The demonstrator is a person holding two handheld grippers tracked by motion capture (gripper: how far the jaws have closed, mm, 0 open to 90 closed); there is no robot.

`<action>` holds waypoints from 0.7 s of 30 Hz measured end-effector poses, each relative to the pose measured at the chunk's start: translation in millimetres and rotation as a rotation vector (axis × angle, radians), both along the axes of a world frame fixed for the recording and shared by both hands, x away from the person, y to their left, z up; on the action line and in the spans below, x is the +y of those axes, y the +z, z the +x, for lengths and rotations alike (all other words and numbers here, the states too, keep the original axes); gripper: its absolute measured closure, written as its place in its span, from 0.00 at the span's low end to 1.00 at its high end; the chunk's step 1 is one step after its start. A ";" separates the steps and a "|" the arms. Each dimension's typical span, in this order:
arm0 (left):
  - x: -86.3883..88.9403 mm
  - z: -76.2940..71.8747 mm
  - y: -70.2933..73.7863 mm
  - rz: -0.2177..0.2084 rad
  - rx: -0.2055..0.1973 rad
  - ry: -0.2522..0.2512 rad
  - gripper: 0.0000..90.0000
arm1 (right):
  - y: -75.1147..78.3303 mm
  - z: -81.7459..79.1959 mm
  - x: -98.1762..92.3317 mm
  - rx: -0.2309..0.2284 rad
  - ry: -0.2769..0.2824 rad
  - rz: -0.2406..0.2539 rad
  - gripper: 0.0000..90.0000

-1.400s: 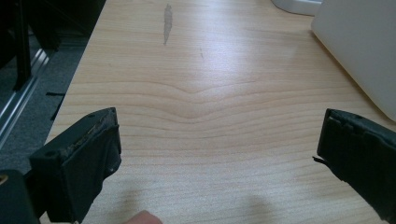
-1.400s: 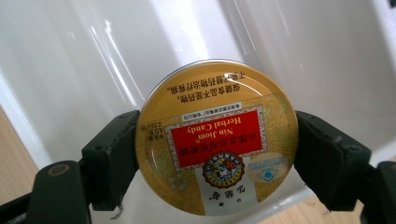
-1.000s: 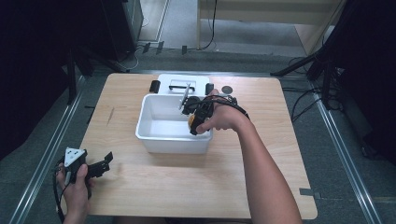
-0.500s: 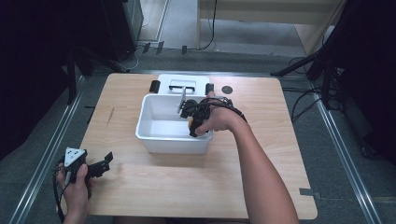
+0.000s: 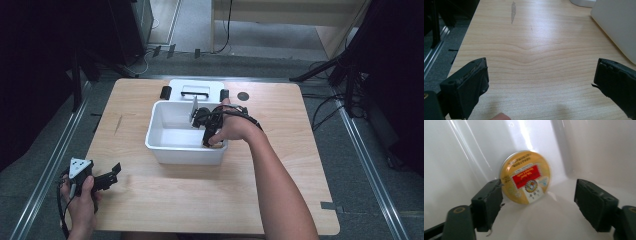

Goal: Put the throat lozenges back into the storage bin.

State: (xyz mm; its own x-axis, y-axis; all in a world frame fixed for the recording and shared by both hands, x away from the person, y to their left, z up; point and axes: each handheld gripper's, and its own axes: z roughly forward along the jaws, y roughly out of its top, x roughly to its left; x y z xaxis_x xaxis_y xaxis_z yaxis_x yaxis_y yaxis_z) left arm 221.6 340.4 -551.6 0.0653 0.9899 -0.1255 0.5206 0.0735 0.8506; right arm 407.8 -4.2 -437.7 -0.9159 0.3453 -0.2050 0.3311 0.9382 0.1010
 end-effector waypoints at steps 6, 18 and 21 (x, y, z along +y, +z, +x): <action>-0.1 0.0 0.0 0.000 0.000 0.000 0.00 | 7.8 -0.7 -3.1 -0.013 -0.013 0.036 0.29; 0.6 0.5 -0.3 -0.004 -0.003 0.002 0.00 | 32.9 -6.4 -16.8 -0.031 -0.075 0.129 0.28; 0.2 0.3 -0.2 0.000 -0.003 0.004 0.00 | 40.6 -8.5 -22.1 -0.035 -0.088 0.154 0.28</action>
State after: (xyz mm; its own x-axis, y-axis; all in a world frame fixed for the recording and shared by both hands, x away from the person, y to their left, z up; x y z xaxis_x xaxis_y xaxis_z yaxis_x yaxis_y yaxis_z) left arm 221.9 340.6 -551.8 0.0613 0.9902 -0.1257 0.5174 0.0762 0.8523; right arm 399.3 -26.2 -397.1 -0.8740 0.4533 -0.1751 0.4047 0.8784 0.2541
